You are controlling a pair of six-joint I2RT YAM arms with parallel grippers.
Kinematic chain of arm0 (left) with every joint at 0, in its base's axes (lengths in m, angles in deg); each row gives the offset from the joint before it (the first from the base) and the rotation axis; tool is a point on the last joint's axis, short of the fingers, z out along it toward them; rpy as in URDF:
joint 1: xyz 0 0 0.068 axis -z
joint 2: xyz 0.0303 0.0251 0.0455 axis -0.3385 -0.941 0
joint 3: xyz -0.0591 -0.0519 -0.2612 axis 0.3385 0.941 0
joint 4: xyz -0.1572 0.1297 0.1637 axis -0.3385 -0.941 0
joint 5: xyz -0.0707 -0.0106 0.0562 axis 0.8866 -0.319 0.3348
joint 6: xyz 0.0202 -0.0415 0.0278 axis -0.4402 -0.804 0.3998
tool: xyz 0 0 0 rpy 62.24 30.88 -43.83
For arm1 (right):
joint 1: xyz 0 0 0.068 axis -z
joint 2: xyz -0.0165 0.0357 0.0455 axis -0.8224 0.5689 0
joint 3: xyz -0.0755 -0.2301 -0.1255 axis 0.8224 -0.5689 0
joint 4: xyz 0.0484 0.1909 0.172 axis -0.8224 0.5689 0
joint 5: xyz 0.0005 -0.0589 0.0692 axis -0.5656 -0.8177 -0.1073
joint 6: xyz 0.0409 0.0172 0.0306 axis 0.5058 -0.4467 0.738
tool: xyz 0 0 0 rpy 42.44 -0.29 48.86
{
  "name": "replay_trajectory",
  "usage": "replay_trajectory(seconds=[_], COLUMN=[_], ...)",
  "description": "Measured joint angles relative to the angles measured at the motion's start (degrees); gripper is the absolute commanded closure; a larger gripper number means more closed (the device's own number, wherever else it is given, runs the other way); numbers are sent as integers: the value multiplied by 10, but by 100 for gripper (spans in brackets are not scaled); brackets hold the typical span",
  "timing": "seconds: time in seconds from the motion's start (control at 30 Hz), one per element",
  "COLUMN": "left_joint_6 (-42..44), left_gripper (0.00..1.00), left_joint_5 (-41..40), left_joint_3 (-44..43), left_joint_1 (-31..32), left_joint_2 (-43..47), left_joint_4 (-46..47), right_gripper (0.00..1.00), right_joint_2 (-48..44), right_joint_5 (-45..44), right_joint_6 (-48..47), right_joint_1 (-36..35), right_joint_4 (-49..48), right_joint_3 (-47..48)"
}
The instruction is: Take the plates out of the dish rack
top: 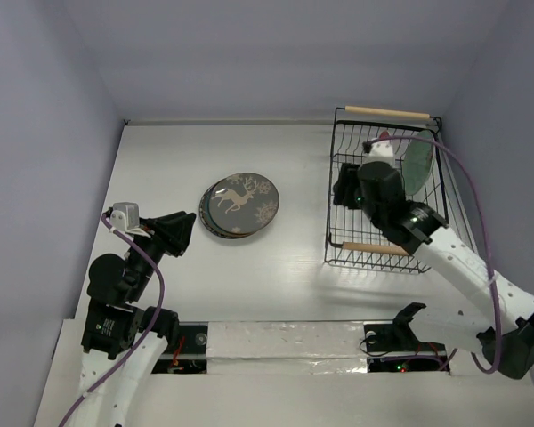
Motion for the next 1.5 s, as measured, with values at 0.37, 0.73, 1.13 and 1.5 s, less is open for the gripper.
replay_trajectory(seconds=[0.37,0.73,1.13,1.5], left_joint_6=[0,-1,-1,-1], left_gripper=[63,44,46,46], left_joint_5=[-6,7,5,-7], left_joint_3=[0,0,0,0], left_joint_1=[0,2,9,12], left_joint_2=[0,-2,-2,1], left_joint_4=[0,0,0,-1], right_gripper=[25,37,80,100], right_joint_2=[29,239,328,334], right_joint_5=[-22,-19,-91,-137], right_joint_6=[-28,-56,-87,-132], right_joint_1=[240,289,289,269], right_joint_4=[-22,-17,22,79], right_joint_3=[54,133,215,242])
